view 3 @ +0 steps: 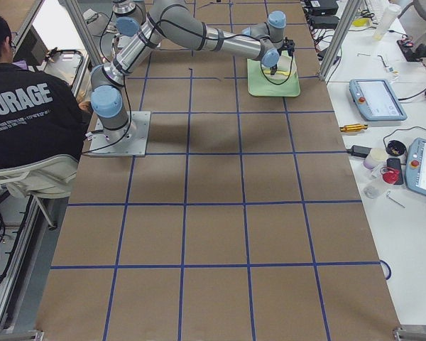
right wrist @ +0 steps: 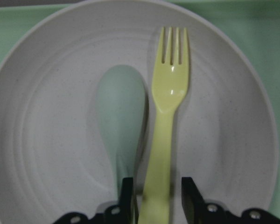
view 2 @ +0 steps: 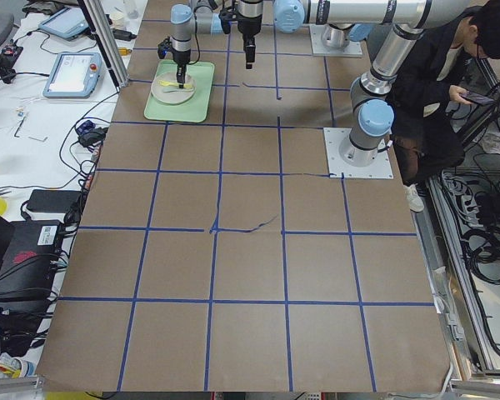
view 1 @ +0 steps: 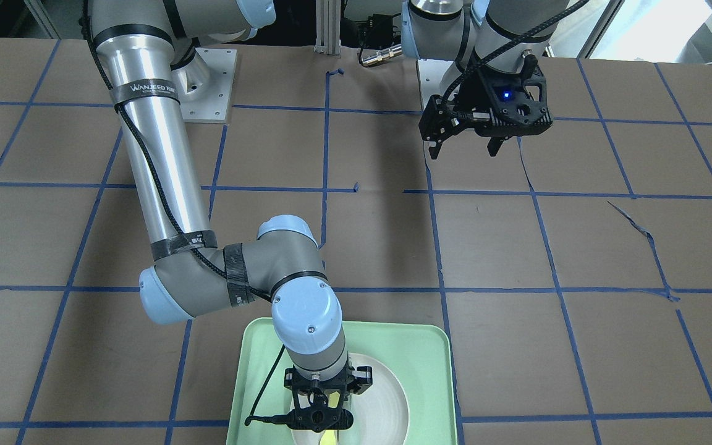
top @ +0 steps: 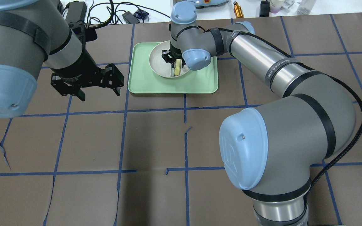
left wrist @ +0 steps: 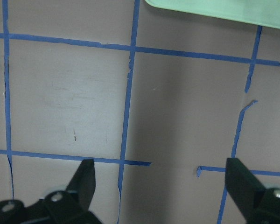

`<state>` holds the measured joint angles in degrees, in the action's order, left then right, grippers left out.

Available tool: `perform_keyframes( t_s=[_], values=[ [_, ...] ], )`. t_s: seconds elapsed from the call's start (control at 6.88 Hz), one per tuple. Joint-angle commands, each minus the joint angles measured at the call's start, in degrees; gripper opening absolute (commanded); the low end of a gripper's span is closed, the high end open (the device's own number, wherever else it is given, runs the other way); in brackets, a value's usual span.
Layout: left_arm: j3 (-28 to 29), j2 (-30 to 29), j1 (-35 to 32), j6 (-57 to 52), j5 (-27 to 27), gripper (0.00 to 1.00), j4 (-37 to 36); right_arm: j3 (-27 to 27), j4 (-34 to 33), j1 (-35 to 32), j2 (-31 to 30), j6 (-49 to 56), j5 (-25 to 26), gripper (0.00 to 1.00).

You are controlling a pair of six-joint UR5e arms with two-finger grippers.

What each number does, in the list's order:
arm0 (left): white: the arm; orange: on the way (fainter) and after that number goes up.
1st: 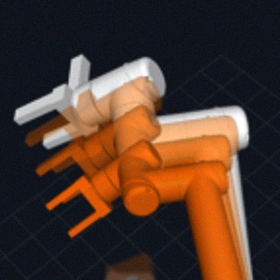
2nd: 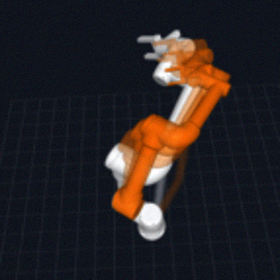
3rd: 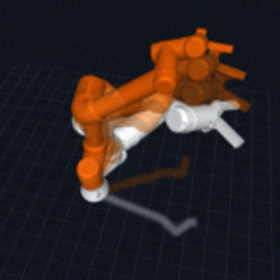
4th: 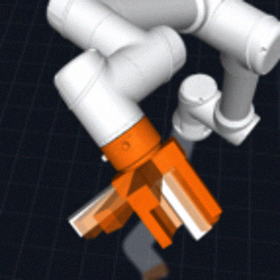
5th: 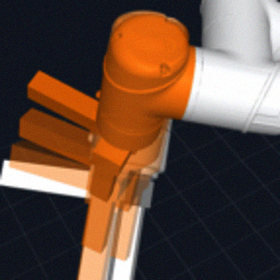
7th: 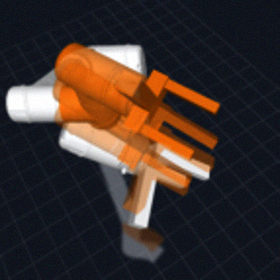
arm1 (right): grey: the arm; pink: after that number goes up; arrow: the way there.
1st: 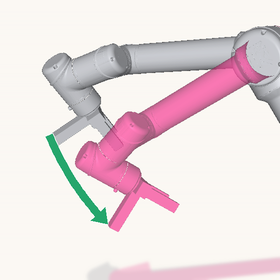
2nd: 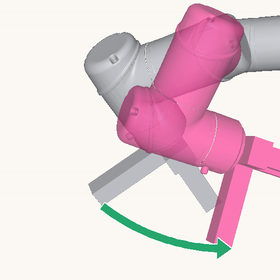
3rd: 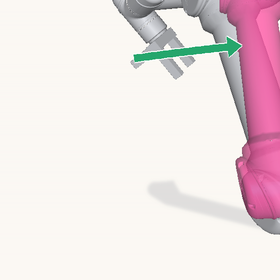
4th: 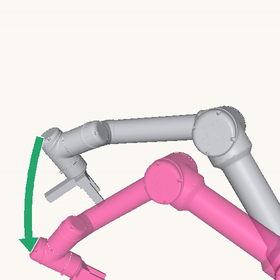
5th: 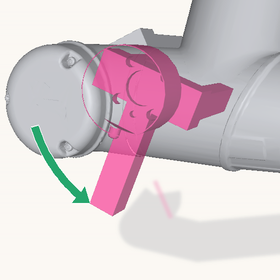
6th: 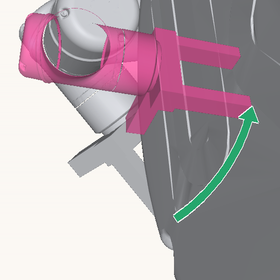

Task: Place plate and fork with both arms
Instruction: 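Close the right gripper on the yellow fork handle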

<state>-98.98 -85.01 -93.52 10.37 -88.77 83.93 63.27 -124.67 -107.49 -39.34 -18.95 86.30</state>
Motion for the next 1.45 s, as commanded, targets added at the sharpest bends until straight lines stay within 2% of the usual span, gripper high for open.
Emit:
perform_keyframes(
  t_s=[0.0, 0.44, 0.73, 0.87, 1.31],
  values=[
    [0.0, -0.2, 0.0, 0.0, 0.0, 1.0, -0.1, 0.2, 0.1, 0.0, -0.3, 1.2, 0.5, 0.46],
    [-0.1, -0.2, 0.0, 0.0, 0.1, 1.0, -0.1, 1.8, -0.1, 0.0, -0.5, 1.3, 0.8, 0.44],
    [-0.1, -0.2, 0.0, 0.0, 0.1, 1.0, -0.1, 1.8, -0.1, 0.0, -0.5, 1.3, 0.8, 0.32],
    [-0.1, -0.2, 0.0, 0.0, 0.1, 1.0, -0.1, 1.8, -0.1, 0.0, -0.5, 1.4, 0.8, 0.23],
    [0.0, -0.2, 0.0, 0.0, 0.1, 1.0, -0.1, 2.0, 0.4, 0.0, -2.6, 3.5, 1.2, 0.22]
  ],
)
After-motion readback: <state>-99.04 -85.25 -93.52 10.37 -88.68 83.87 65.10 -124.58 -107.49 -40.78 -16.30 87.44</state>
